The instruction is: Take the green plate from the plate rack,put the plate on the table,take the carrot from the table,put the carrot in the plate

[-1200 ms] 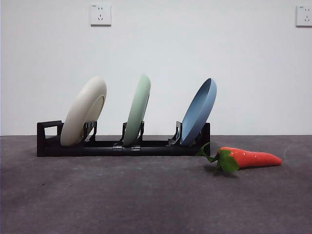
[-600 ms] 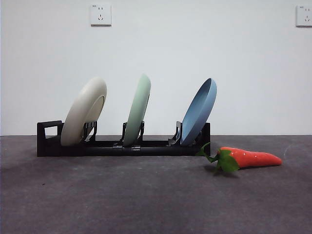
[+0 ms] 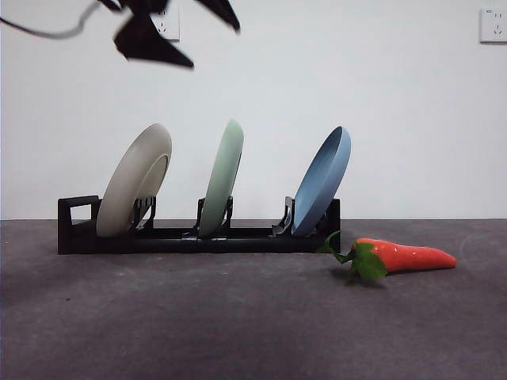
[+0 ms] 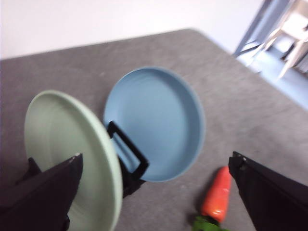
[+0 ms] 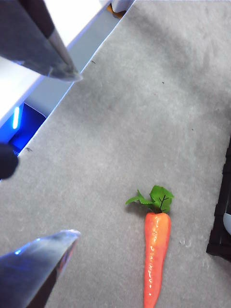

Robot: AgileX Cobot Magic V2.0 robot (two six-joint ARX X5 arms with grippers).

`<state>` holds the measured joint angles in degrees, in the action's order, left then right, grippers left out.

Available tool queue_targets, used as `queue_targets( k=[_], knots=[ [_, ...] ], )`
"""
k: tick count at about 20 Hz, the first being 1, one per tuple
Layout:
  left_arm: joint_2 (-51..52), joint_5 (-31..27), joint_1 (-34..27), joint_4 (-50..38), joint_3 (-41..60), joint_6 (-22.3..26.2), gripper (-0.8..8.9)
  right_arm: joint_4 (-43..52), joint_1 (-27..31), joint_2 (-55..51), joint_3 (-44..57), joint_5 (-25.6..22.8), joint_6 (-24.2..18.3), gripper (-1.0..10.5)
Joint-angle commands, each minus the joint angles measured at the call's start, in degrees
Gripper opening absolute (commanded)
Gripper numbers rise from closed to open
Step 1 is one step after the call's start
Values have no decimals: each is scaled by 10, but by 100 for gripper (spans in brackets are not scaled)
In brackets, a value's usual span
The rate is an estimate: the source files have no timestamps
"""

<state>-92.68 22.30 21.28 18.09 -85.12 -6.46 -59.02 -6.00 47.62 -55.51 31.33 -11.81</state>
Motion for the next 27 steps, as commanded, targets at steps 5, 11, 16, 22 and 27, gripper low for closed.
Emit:
queue_targets(
  k=[5, 11, 16, 22, 27],
  knots=[
    [-101, -76, 19, -66, -23, 7, 561, 2, -1, 0, -1, -2, 0, 563],
    [-144, -88, 24, -91, -23, 6, 561, 2, -1, 0, -1, -2, 0, 563],
    [-155, -84, 32, -91, -23, 6, 274, 2, -1, 0, -1, -2, 0, 563],
    [-155, -82, 32, -90, -23, 4, 12, 3, -1, 0, -1, -2, -1, 563],
    [-155, -61, 31, -90, -23, -2, -8, 3, -1, 0, -1, -2, -1, 563]
  ],
)
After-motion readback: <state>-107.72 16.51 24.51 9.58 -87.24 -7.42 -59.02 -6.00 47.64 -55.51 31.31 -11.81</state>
